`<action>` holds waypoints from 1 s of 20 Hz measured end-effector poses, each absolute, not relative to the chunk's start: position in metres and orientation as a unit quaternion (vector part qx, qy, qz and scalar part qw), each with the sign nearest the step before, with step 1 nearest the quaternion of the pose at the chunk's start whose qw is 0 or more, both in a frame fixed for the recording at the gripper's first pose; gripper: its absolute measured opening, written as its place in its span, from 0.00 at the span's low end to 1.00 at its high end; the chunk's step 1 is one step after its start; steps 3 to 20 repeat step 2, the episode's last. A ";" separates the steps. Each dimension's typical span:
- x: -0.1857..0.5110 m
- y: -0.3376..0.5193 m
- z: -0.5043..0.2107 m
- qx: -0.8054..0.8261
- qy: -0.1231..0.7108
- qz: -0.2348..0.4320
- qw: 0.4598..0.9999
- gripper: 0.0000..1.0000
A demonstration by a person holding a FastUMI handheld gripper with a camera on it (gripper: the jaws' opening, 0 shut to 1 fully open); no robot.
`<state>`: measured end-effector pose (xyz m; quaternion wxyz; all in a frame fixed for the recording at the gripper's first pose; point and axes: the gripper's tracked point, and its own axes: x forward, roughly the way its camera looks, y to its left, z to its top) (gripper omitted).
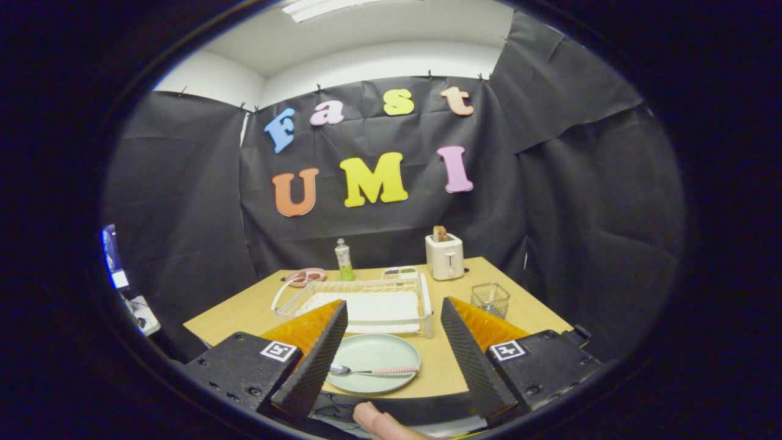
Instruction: Take the plate from the dish rack, then take the spoon from the basket and place it into the plate.
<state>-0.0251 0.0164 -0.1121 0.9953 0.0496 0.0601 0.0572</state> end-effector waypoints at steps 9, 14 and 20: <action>-0.021 0.006 -0.117 0.042 0.063 0.035 0.997 0.99; -0.021 0.006 -0.117 0.042 0.063 0.035 0.997 0.99; -0.021 0.006 -0.117 0.042 0.063 0.035 0.997 0.99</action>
